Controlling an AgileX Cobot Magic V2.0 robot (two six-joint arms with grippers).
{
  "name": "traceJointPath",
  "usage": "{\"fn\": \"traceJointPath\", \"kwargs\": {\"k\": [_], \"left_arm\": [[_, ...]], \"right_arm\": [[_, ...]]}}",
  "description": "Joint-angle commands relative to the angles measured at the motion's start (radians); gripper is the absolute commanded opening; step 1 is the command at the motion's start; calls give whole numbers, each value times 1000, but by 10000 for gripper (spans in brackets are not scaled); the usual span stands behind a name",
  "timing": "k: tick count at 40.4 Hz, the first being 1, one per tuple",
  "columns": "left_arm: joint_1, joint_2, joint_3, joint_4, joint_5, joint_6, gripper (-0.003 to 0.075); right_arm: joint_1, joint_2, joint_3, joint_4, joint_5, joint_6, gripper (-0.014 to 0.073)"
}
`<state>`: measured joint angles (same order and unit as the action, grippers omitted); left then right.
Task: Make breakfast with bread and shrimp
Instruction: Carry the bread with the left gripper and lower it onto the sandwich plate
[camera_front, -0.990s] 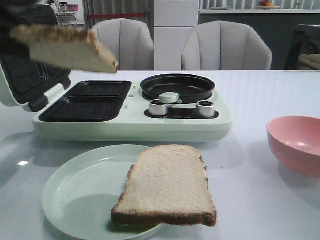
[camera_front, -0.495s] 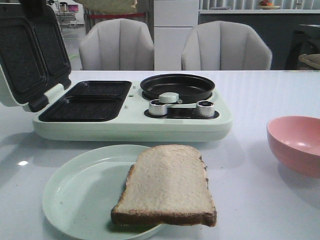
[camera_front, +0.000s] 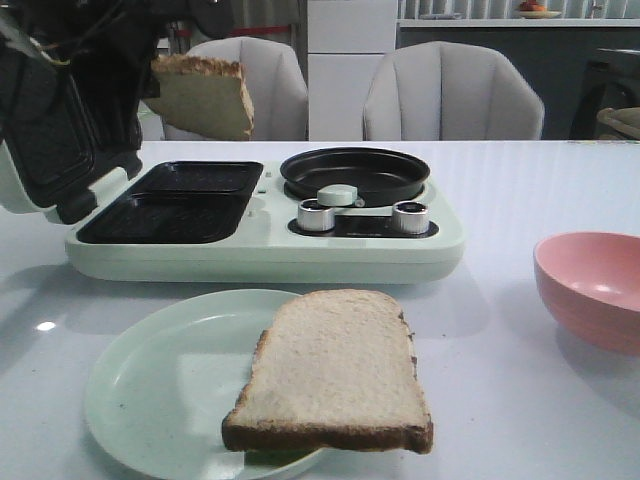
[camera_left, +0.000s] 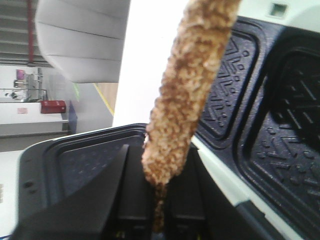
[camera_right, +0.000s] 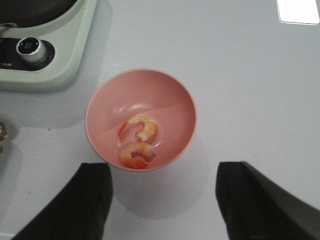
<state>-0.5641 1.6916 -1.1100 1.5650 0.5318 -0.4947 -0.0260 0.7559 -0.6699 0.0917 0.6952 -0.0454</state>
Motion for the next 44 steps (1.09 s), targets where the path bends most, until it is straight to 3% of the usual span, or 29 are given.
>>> {"fn": "traceJointPath", "kwargs": {"k": [1, 11, 28, 37, 41, 44], "left_arm": [[21, -9, -61, 47, -4, -14, 100], [89, 77, -169, 47, -110, -14, 100], [141, 272, -402, 47, -109, -14, 100], [143, 314, -409, 47, -54, -14, 109], [143, 320, -409, 47, -50, -14, 181], [143, 320, -409, 47, -51, -14, 277]], "right_arm": [[0, -1, -33, 6, -57, -9, 549], [0, -1, -33, 6, -57, -9, 549], [0, -1, -33, 6, -57, -9, 549], [0, -1, -33, 6, -57, -9, 549], [0, -1, -33, 6, -57, -9, 549], [0, -1, -33, 6, -57, -9, 549]]}}
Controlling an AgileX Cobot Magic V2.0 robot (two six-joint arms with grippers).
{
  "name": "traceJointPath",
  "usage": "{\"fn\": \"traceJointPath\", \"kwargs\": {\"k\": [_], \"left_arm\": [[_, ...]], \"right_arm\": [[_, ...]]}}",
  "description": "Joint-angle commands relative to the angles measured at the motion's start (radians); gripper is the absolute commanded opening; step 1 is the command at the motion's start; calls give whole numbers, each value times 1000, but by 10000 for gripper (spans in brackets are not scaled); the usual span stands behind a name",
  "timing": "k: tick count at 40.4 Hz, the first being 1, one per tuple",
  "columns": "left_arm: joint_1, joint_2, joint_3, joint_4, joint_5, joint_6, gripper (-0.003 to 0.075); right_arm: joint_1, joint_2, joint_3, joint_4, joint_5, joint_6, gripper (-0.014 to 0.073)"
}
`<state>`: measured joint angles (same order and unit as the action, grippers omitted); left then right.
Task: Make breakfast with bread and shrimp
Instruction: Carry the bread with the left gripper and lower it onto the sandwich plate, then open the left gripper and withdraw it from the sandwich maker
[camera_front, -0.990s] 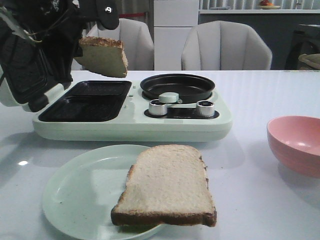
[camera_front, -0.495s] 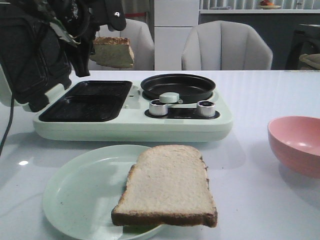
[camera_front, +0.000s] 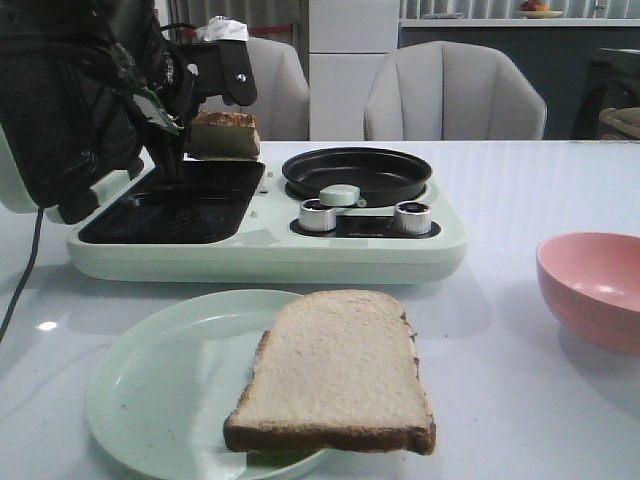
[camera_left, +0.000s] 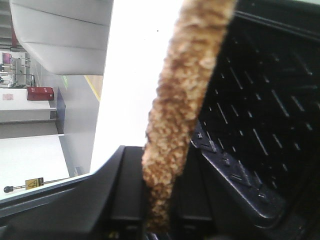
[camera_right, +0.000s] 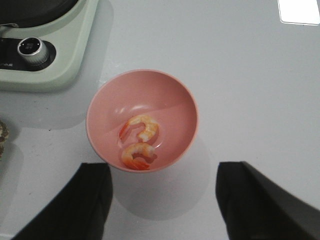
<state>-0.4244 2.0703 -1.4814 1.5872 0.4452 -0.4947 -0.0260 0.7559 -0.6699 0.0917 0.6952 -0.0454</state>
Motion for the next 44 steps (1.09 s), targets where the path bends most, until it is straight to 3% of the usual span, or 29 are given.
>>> {"fn": "traceJointPath", "kwargs": {"k": [1, 5, 9, 22, 28, 36, 44], "left_arm": [[3, -58, -37, 25, 35, -14, 305], [1, -58, -37, 25, 38, -14, 428], [-3, -58, -37, 25, 67, -14, 501], [-42, -58, -37, -25, 244, 33, 510], [-67, -79, -37, -278, 255, 261, 510], [-106, -170, -37, -437, 290, 296, 510], [-143, -337, -37, -870, 388, 527, 510]], "right_arm": [[0, -1, -33, 6, -57, -9, 549], [0, -1, -33, 6, -57, -9, 549], [0, -1, -33, 6, -57, -9, 549], [0, -1, -33, 6, -57, -9, 549], [0, -1, -33, 6, -57, -9, 549], [0, -1, -33, 6, -57, -9, 549], [0, -1, -33, 6, -57, -9, 549]]}}
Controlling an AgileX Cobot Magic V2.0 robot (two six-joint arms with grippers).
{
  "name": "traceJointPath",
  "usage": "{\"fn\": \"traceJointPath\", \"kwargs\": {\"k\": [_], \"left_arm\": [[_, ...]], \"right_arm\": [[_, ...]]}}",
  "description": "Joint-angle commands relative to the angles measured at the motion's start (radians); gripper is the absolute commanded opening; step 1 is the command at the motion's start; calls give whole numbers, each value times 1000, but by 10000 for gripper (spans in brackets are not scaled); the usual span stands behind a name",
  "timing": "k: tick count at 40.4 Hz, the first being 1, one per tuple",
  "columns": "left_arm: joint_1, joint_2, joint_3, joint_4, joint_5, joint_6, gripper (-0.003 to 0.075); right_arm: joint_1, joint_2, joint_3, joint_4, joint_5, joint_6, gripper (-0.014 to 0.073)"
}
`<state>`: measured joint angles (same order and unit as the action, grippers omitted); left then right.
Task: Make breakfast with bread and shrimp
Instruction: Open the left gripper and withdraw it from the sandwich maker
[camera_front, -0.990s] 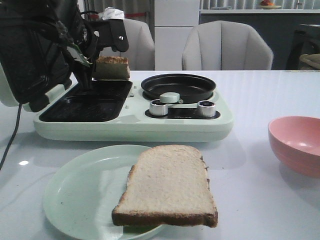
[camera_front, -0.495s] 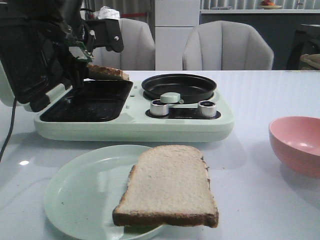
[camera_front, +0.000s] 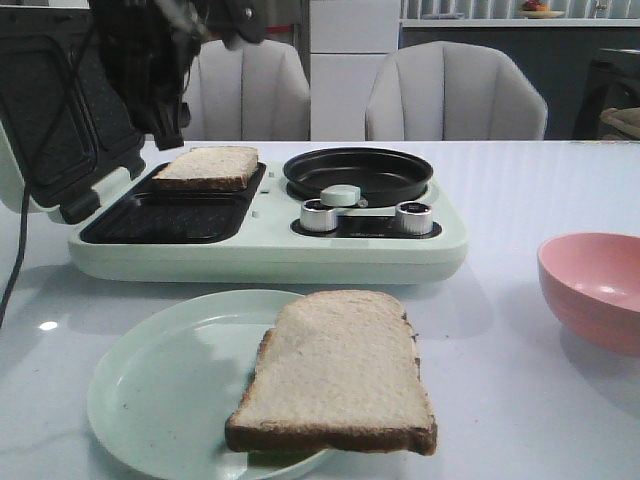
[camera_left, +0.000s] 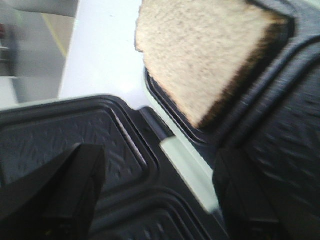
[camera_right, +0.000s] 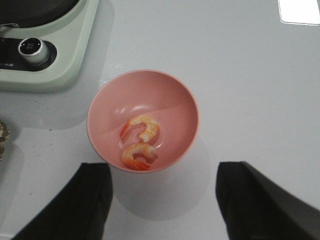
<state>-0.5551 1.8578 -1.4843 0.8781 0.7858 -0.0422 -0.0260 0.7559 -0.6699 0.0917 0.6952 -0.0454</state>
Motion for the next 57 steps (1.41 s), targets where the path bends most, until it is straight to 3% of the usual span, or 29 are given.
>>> {"fn": "traceJointPath", "kwargs": {"k": [1, 10, 17, 23, 31, 41, 57], "left_arm": [[-12, -149, -34, -218, 53, 87, 510], [-12, -436, -34, -645, 99, 153, 510], [-12, -641, 33, -785, 41, 153, 510], [-12, -813, 194, -867, -52, 153, 510], [-12, -1014, 429, -878, -154, 119, 510], [-10, -1214, 633, -878, -166, 107, 510], [-10, -1356, 776, -895, -150, 107, 510]], "right_arm": [[0, -1, -33, 6, -57, -9, 549], [0, -1, -33, 6, -57, -9, 549], [0, -1, -33, 6, -57, -9, 549], [0, -1, -33, 6, -57, -9, 549], [0, -1, -33, 6, -57, -9, 549], [0, -1, -33, 6, -57, -9, 549], [0, -1, -33, 8, -60, -9, 549]]}}
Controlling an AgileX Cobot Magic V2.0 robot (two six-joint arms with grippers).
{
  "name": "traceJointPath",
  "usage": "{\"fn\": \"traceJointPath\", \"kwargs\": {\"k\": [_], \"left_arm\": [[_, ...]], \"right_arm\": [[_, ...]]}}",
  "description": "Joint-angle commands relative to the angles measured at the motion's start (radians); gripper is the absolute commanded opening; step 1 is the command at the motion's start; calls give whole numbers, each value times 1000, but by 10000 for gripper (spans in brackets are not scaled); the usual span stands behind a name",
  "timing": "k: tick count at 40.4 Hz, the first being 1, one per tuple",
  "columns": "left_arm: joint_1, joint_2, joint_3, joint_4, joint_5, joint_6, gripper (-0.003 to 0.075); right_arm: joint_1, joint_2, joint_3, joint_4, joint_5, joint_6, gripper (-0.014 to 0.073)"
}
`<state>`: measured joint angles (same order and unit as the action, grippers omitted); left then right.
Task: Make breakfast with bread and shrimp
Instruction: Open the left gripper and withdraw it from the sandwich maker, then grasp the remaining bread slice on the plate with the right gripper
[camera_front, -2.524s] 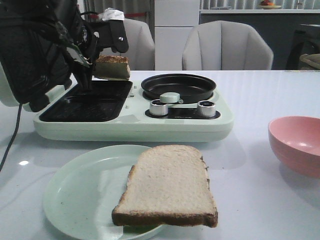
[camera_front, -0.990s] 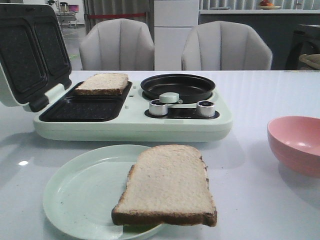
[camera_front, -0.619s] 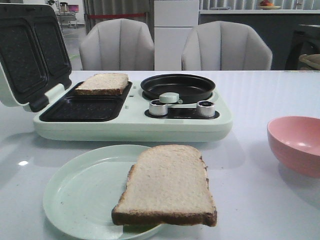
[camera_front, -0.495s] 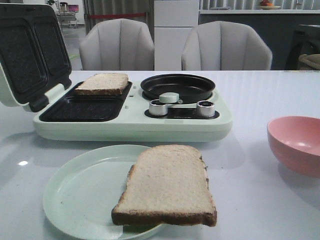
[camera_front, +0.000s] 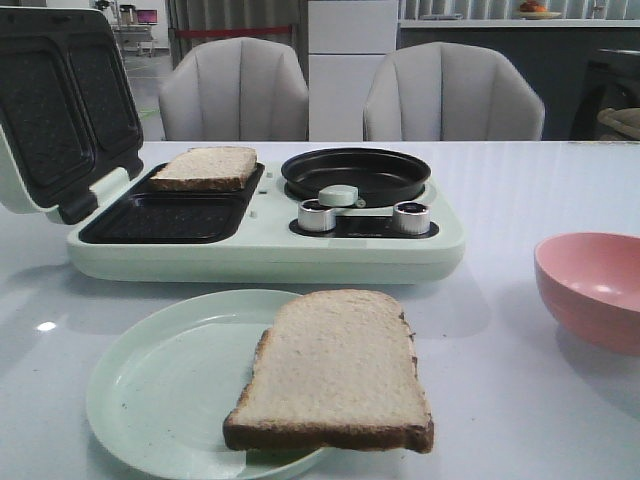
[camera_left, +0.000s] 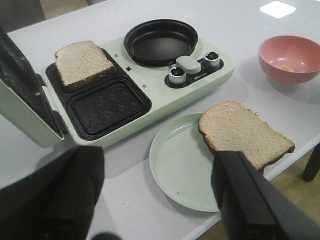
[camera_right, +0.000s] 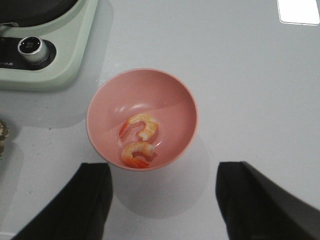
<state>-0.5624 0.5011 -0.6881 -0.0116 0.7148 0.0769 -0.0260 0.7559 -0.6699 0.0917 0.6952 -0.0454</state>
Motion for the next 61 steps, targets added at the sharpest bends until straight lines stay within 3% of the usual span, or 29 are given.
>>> {"fn": "traceJointPath", "kwargs": {"k": [1, 19, 23, 29, 34, 37, 47, 61], "left_arm": [[-3, 1, -20, -6, -74, -12, 510], [-3, 1, -20, -21, 4, -12, 510], [-3, 1, -20, -21, 4, -12, 510], [-3, 1, -20, -21, 4, -12, 510], [-3, 1, -20, -21, 4, -12, 510], [-3, 1, -20, -21, 4, -12, 510], [-3, 1, -20, -21, 4, -12, 510], [-3, 1, -20, -21, 4, -12, 510]], "right_arm": [[0, -1, -33, 8, -61, -9, 549], [0, -1, -33, 54, -32, -9, 549], [0, 7, -33, 171, 7, -13, 549], [36, 93, -33, 412, 123, -175, 549], [104, 191, -33, 575, 139, -254, 549], [176, 254, -33, 642, 114, -280, 549], [393, 472, -33, 692, -90, -284, 549], [449, 730, -41, 763, -230, -287, 549]]}}
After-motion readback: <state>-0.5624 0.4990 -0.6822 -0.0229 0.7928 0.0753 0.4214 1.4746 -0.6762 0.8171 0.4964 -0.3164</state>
